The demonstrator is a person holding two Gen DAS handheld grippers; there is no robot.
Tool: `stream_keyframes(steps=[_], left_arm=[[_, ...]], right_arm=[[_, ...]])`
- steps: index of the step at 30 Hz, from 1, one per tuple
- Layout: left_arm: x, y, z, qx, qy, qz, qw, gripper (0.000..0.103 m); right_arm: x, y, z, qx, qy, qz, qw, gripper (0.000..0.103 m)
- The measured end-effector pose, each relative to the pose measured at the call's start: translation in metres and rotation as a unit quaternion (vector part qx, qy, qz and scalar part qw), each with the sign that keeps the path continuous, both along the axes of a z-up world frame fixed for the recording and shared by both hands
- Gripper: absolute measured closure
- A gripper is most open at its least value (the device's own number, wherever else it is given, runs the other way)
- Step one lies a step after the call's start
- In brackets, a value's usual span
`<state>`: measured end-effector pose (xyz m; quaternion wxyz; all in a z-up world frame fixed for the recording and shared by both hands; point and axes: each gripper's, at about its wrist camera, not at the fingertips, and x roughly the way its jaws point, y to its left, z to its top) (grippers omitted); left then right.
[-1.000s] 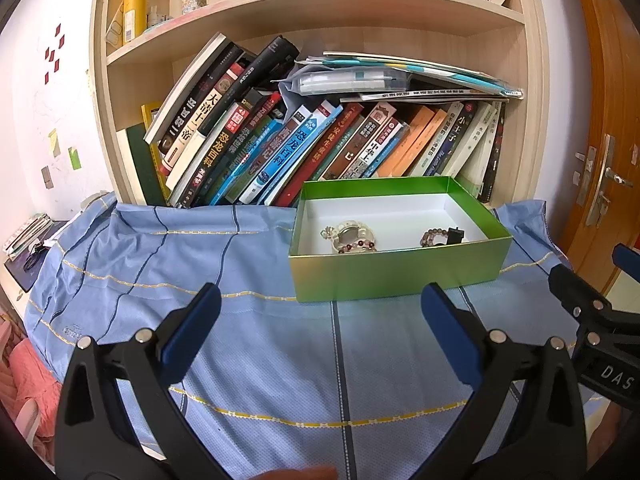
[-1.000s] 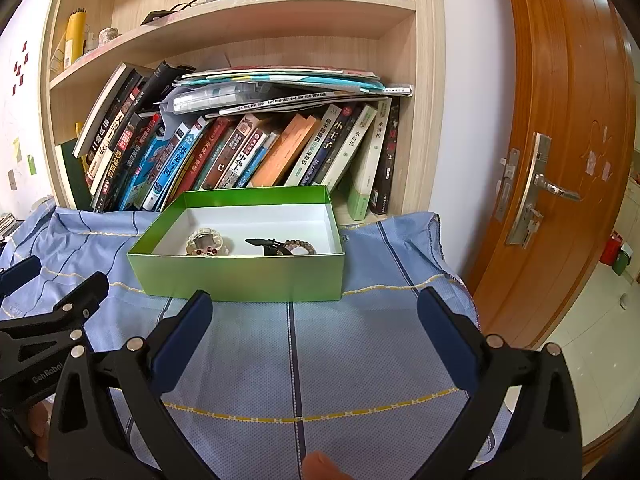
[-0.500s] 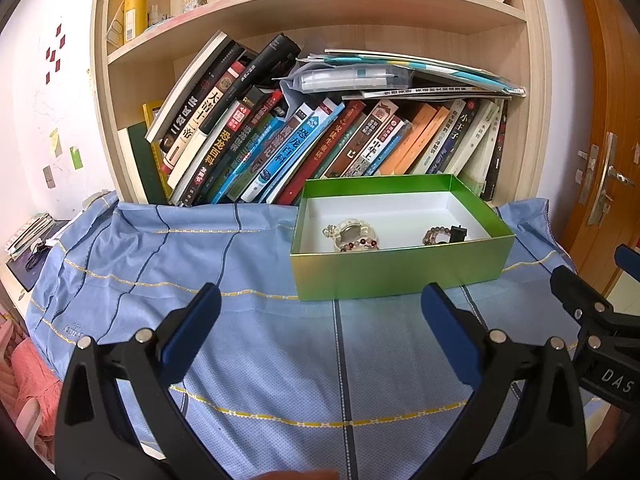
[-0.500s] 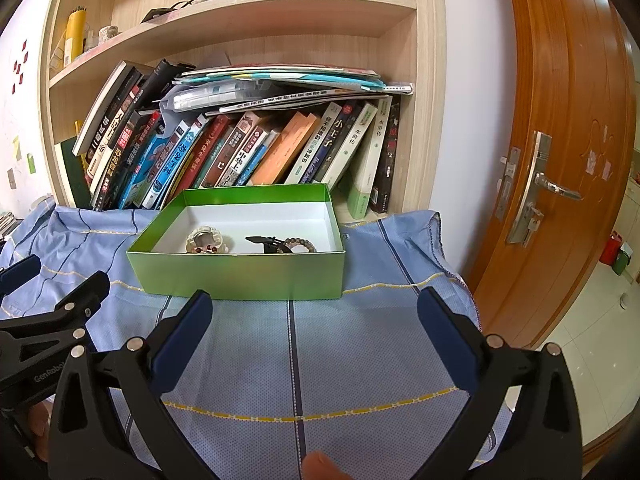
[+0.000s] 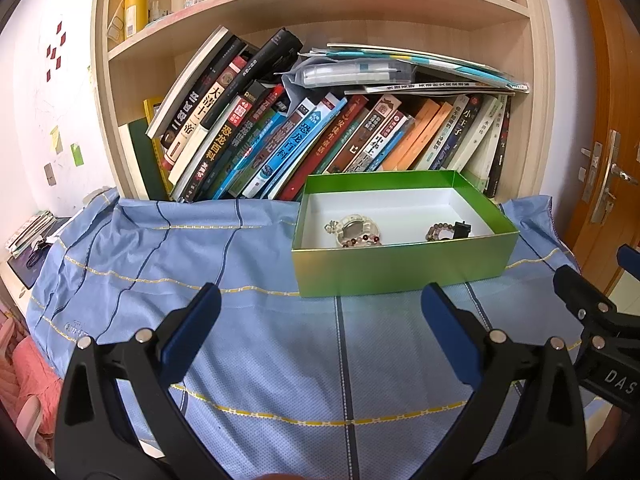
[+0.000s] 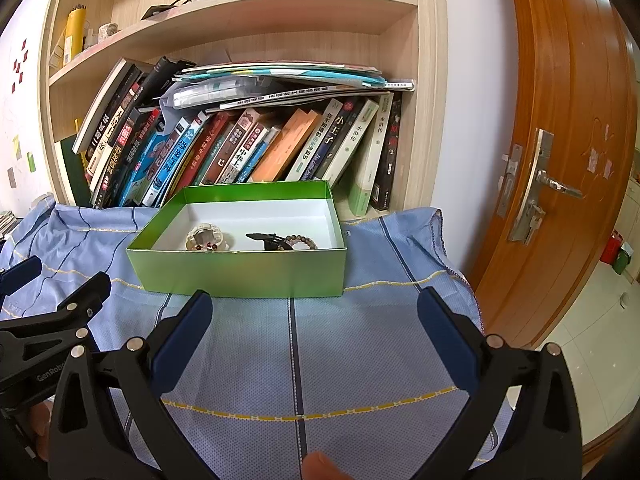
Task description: Organize jewelry
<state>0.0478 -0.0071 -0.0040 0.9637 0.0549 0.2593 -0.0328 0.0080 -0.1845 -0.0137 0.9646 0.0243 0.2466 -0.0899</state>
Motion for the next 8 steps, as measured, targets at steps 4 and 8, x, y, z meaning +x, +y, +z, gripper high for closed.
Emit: stream_keyframes(steps=[4,8], left_arm=[[0.0018,0.0009,-0.0024,-0.001,0.007,-0.001,1.0000,0.004],[0.0061,0.0009,-0.0059,-0.001,0.014,0.001,0.9999,0.004]], right_arm=[[0.0015,-0.0003,-0.0021,0.000,0.002,0.001,1.000,0.003],[0.0024,0.0006,-0.0043,0.001,0.005,0.002,1.000,0.003]])
